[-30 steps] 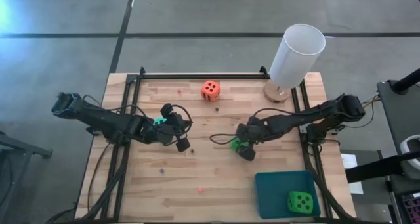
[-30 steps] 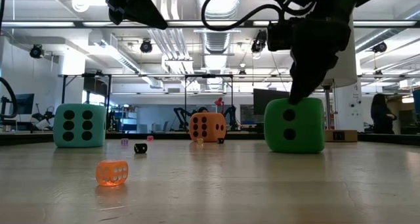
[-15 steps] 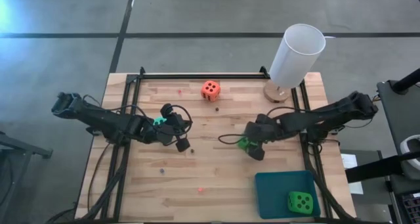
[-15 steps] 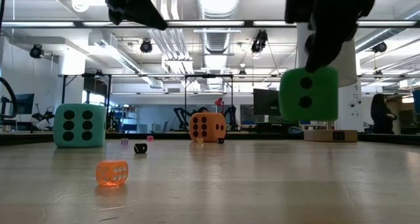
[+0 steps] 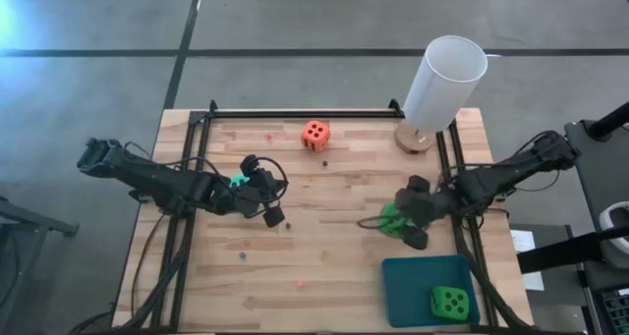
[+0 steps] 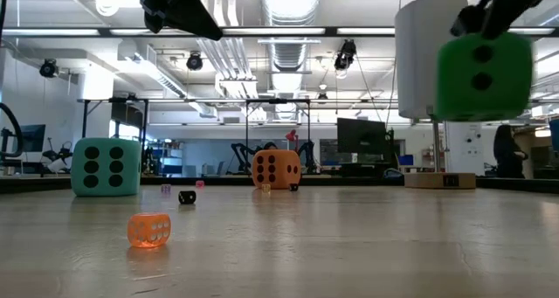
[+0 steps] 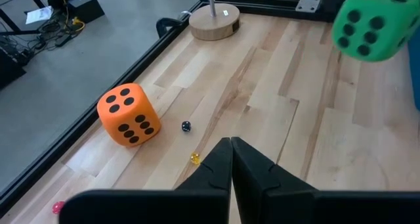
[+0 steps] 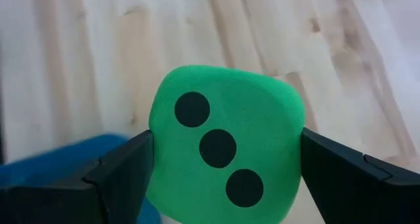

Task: Pick & Place Dice
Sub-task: Put the large green die into the blue bin

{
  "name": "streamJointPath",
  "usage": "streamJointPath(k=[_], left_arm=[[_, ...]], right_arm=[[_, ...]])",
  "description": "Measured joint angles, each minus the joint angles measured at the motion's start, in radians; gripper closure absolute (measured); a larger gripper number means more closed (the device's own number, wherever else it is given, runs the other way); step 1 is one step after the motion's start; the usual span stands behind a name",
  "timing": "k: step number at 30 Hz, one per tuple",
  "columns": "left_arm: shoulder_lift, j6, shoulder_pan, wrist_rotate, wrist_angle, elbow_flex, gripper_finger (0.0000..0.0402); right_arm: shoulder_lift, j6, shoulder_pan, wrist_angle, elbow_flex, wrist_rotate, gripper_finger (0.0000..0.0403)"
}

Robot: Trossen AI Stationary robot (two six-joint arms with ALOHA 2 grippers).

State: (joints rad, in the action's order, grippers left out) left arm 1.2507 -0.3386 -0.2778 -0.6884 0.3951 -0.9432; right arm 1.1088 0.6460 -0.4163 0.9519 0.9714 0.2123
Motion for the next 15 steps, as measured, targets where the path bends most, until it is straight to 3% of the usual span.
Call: streamJointPath(k=[8, 15], left_arm=[[0.000, 0.000, 0.000, 0.000, 0.000, 0.000, 0.0391], [0.000, 0.000, 0.000, 0.000, -0.001, 0.000, 0.0391]], right_arm=[[-0.072, 0.084, -0.181, 0.062, 0.001, -0.005, 0.0064], [-0.072, 0.307, -0.339, 0.179, 0.001, -0.014, 0.0062]])
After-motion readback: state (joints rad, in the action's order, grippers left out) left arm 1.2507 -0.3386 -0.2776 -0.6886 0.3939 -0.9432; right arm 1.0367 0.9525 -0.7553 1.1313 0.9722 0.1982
